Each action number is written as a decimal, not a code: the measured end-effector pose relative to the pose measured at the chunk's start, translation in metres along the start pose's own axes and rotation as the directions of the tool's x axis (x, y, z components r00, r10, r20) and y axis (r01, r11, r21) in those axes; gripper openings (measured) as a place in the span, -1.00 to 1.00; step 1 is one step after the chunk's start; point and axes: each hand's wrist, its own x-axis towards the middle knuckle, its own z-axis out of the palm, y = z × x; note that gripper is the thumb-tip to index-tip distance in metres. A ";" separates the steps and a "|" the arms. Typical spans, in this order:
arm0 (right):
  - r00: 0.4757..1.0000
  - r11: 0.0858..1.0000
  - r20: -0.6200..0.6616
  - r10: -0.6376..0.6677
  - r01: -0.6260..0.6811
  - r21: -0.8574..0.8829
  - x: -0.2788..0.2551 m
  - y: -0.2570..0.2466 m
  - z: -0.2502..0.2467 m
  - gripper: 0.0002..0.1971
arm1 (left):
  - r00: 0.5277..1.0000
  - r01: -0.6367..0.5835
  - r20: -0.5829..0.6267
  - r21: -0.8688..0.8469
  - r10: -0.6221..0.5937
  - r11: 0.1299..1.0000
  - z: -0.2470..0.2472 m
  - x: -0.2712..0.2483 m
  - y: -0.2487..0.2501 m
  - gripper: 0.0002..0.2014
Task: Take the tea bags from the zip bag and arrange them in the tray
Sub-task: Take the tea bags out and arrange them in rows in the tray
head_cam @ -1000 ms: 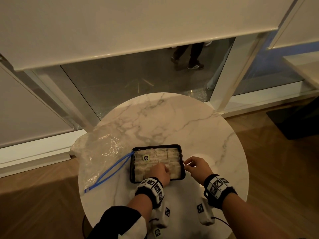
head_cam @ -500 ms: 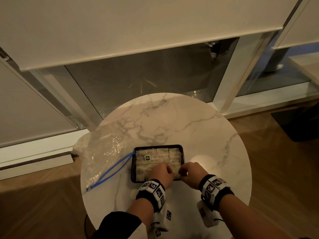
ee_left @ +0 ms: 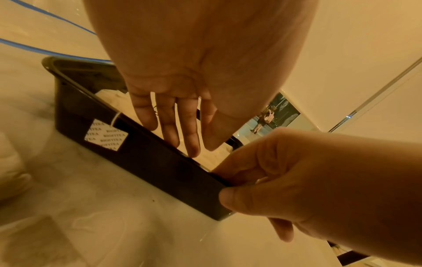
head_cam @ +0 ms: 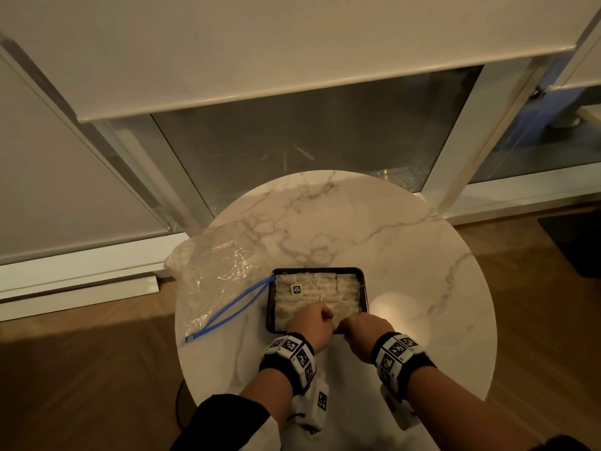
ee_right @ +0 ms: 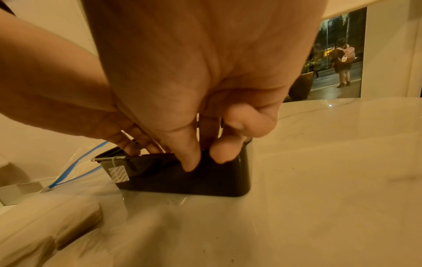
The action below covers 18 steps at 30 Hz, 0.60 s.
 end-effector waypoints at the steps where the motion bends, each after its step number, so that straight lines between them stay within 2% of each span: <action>1: 1.000 1.000 0.004 0.012 -0.012 -0.007 0.001 -0.002 0.000 -0.70 | 1.000 -0.001 -0.002 -0.006 0.001 1.000 -0.002 -0.001 -0.003 -0.79; 13: 0.994 0.986 0.040 0.098 -0.092 -0.136 0.002 -0.020 0.000 -0.70 | 0.989 -0.084 -0.132 -0.089 0.071 0.993 -0.028 -0.017 -0.033 -0.91; 18: 0.990 0.988 0.022 0.137 -0.135 -0.078 -0.003 -0.024 -0.001 -0.72 | 0.983 -0.100 -0.164 -0.079 0.086 0.992 -0.046 -0.025 -0.051 -0.90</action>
